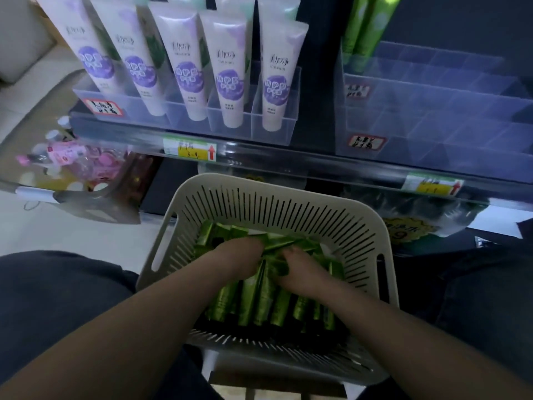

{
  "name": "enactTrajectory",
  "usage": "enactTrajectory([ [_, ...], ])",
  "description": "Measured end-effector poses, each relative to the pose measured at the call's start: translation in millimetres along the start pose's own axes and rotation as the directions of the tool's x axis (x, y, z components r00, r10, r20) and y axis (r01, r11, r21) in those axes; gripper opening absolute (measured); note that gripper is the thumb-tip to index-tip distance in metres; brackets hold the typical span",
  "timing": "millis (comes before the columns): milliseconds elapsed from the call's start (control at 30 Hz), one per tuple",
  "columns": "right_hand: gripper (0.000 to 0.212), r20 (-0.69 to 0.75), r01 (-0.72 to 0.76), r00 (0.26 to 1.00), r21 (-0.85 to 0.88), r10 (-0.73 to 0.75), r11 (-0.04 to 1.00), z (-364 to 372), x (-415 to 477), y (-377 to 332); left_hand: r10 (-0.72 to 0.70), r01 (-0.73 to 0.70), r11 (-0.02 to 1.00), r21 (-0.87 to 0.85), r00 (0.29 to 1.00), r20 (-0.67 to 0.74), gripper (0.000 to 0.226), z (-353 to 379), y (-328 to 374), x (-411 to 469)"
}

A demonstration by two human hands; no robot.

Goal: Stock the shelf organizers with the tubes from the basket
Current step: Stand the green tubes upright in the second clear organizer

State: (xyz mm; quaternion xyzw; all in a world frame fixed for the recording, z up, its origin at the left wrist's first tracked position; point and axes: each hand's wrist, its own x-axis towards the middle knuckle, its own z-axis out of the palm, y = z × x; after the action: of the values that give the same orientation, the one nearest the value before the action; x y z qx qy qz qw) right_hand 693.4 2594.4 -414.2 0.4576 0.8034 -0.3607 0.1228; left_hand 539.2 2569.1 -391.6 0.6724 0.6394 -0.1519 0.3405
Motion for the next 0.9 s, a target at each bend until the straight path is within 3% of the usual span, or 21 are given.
enactTrajectory([
  [167, 0.034, -0.093, -0.02, 0.995, -0.015, 0.019, 1.0, 11, 11, -2, -0.009, 0.008, 1.0, 0.015, 0.998, 0.062, 0.035, 8, -7, 14],
  [433, 0.041, -0.124, -0.004, 0.992, 0.021, 0.006, 1.0, 23, 21, -10, 0.012, -0.013, 1.0, 0.011, 0.998, 0.066, 0.034, 10, -14, 27],
  [567, 0.04, -0.158, -0.008, 0.987, 0.068, 0.019, 0.998, 20, 17, -11, 0.003, -0.003, 1.0, -0.012, 0.999, 0.044, 0.021, 7, -15, 26],
  [733, 0.033, -0.115, -0.081, 0.988, 0.154, 0.1, 0.985, 13, 11, -13, 0.017, -0.017, 1.0, -0.004, 1.0, 0.02, 0.016, 3, -12, 23],
  [900, 0.02, -0.058, -0.16, 0.982, 0.245, 0.179, 0.956, 8, 3, -12, 0.035, -0.036, 0.999, -0.026, 0.999, -0.024, 0.03, 0, -15, 16],
])
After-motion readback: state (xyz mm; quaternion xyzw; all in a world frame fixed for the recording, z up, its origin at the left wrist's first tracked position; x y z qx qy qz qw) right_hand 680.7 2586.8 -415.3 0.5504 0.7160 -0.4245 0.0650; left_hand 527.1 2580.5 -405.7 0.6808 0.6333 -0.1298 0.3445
